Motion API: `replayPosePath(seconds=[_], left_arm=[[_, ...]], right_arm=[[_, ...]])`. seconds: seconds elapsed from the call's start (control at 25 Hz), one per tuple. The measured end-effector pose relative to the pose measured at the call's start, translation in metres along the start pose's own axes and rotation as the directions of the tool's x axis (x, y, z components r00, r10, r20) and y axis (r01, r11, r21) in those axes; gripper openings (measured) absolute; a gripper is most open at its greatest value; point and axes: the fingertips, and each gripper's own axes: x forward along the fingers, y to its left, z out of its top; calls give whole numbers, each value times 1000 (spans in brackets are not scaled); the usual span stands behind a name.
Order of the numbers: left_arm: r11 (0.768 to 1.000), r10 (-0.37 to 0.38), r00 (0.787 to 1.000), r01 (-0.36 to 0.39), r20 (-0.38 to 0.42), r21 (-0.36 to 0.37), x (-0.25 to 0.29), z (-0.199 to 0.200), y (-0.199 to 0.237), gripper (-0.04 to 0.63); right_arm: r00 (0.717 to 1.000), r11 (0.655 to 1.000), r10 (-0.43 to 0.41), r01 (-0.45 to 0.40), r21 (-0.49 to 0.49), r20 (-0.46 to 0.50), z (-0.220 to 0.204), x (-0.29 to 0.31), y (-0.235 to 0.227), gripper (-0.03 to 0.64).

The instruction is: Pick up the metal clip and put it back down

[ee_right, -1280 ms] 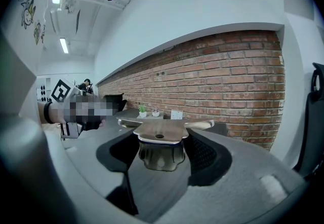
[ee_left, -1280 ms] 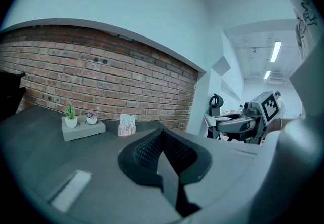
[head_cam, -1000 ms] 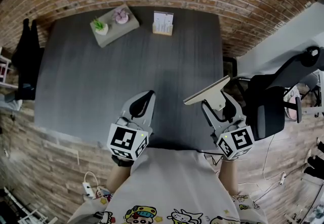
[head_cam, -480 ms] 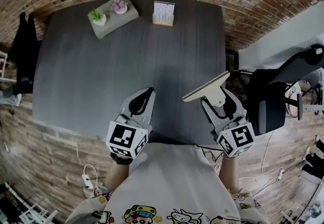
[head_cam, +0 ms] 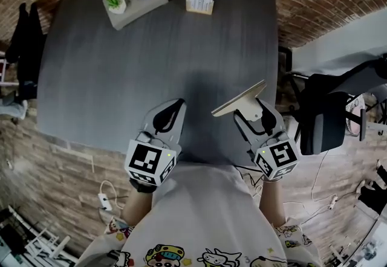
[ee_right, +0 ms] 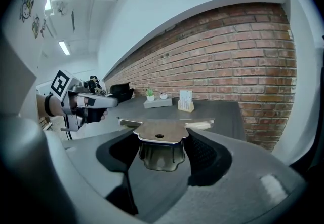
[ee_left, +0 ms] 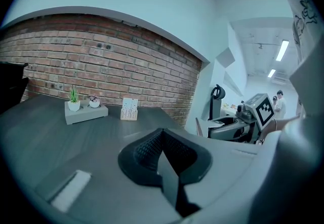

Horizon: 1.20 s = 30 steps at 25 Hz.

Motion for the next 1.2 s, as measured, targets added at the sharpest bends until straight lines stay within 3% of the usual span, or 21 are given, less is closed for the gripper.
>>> replayPosePath(seconds=[0.6, 1.2], left_arm=[[999, -8, 998, 6, -61, -32, 6, -27, -4, -2], [999, -23, 998, 22, -64, -26, 5, -36, -12, -2]], right_arm=[[980, 999, 50, -46, 25, -194, -93, 38, 13, 285], [959, 999, 31, -41, -30, -280, -140, 58, 15, 287]])
